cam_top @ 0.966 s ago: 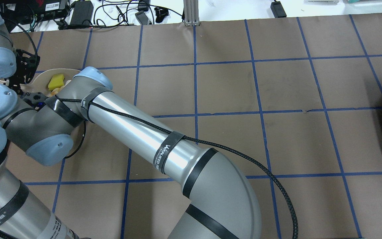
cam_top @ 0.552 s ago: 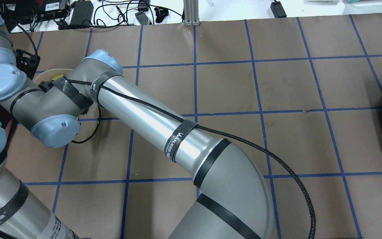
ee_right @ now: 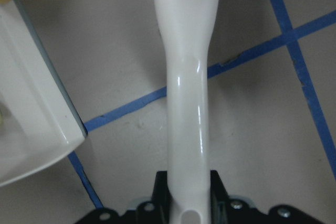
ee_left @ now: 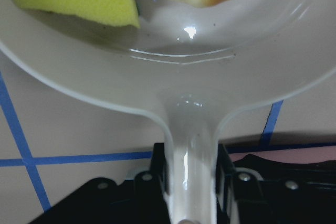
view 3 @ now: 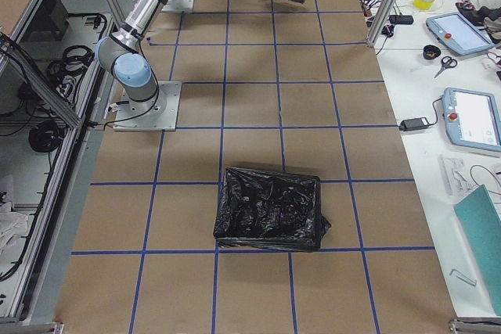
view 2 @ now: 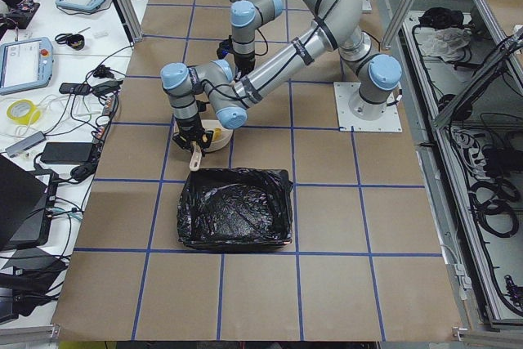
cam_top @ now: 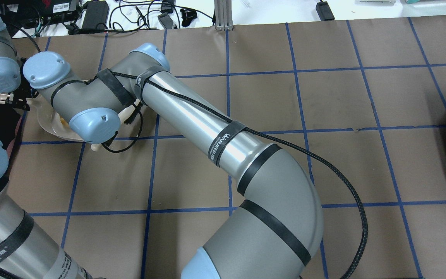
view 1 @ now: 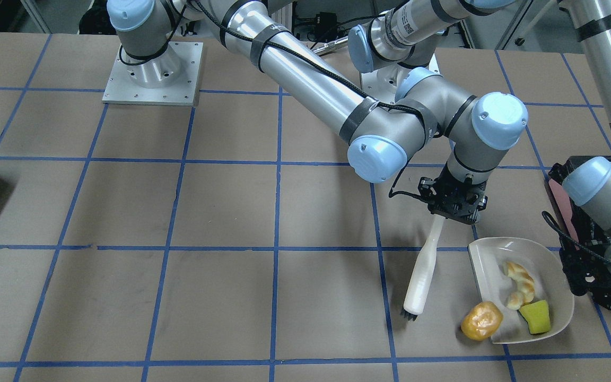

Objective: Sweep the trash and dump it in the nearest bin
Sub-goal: 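Keep brushing the debris deeper into the dustpan with the right gripper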

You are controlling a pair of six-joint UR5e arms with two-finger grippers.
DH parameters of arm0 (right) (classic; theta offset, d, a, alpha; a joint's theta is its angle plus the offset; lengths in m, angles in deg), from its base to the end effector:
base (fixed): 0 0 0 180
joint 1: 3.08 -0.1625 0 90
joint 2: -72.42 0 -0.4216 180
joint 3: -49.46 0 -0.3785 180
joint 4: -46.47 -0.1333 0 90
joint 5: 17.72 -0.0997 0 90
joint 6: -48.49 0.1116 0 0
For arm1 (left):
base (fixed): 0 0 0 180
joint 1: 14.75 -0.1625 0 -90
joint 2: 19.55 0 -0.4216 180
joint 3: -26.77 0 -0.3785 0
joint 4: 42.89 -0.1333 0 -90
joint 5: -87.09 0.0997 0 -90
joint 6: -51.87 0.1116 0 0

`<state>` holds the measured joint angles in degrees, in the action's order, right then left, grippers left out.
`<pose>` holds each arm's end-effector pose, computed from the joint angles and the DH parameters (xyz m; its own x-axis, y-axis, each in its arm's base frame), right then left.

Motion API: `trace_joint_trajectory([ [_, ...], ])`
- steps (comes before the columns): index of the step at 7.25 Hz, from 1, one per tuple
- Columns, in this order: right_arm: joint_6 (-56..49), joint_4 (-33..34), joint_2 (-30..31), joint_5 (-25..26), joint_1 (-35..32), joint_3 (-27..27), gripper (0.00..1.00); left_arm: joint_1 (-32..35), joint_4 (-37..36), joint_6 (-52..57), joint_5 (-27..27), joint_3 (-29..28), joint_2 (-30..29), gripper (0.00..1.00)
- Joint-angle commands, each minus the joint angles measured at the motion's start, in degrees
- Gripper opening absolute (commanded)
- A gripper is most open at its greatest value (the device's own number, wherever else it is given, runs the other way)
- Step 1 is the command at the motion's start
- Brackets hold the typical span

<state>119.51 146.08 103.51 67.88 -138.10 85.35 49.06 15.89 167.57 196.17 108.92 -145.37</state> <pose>0.6993 -0.4983 0.2460 -0.8943 0.4352 -0.1042 0.4329 0.9003 0.0450 0.2161 -0.6588 0.2272 -0.0328 0.9954 0.0904 0.9479 0.0023 0.3187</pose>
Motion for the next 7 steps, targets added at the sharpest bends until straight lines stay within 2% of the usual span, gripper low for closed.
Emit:
trace_joint_trajectory([
  [1,0.45,4.35,-2.25,-0.09,1.16,-1.25,0.00,0.00,-0.16,0.05,-0.18,0.03,-0.04,0.00],
  [7,-9.82,7.44,-7.09,0.88,1.87,-8.20,0.00,0.00,-0.16,-0.30,-0.18,0.12,-0.04,0.00],
])
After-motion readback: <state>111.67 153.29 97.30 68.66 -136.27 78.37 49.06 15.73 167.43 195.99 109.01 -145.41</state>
